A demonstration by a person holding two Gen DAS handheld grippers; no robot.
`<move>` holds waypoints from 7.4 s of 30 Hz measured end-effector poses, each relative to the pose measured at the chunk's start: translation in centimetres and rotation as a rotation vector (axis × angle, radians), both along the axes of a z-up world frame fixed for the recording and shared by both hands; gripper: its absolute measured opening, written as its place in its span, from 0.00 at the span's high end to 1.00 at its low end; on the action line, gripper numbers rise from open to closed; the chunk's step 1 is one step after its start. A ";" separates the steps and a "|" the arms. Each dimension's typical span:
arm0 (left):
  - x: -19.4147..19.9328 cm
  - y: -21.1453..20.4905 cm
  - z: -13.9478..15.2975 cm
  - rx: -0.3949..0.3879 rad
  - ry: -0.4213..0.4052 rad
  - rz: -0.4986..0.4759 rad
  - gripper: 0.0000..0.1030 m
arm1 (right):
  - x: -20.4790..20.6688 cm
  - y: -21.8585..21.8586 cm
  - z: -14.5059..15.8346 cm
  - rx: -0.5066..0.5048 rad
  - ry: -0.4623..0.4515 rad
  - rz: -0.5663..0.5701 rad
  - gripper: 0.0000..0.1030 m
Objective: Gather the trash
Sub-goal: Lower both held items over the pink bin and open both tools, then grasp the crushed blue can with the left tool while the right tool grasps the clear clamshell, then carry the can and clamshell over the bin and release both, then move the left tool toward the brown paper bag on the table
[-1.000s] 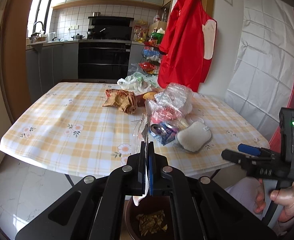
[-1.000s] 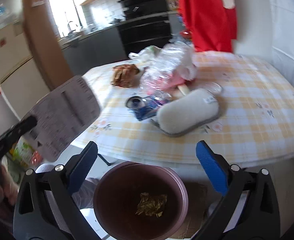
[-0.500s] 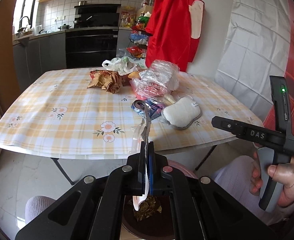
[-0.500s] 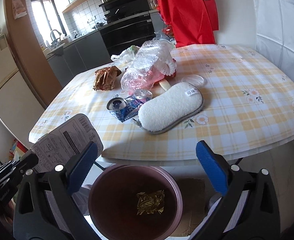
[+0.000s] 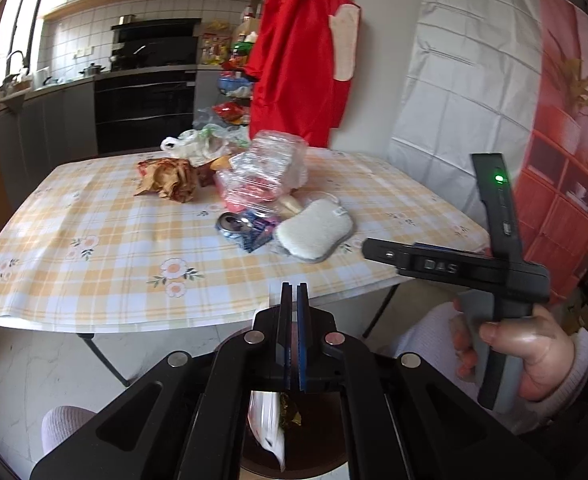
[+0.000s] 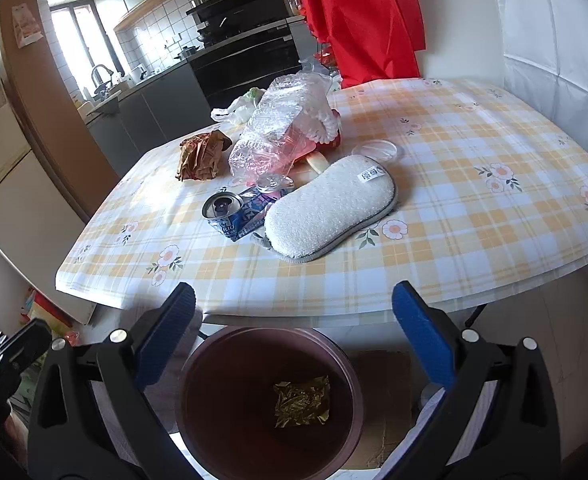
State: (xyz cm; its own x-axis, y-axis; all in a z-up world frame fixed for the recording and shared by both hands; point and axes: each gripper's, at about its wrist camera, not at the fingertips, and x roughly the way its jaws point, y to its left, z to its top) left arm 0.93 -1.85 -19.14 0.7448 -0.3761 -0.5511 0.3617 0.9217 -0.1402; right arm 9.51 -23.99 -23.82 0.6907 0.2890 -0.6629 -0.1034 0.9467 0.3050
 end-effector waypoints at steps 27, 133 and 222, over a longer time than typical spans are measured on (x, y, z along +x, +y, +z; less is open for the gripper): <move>6.4 2.7 -3.1 0.059 0.085 0.162 0.15 | 2.2 -1.6 -2.2 -0.045 0.067 -0.046 0.06; 3.4 9.4 4.0 -0.181 -0.055 0.275 0.76 | 2.4 5.2 10.9 0.270 -0.121 0.366 0.90; 3.8 6.5 -1.3 -0.109 0.170 0.111 0.24 | 0.1 -2.9 8.9 0.164 -0.091 0.073 0.14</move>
State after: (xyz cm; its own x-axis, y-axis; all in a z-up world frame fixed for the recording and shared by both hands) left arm 4.77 4.62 -20.47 0.6853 -0.3608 -0.6326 0.2213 0.9307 -0.2912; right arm 9.62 -26.92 -14.93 0.7187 0.4395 -0.5388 -0.2042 0.8741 0.4407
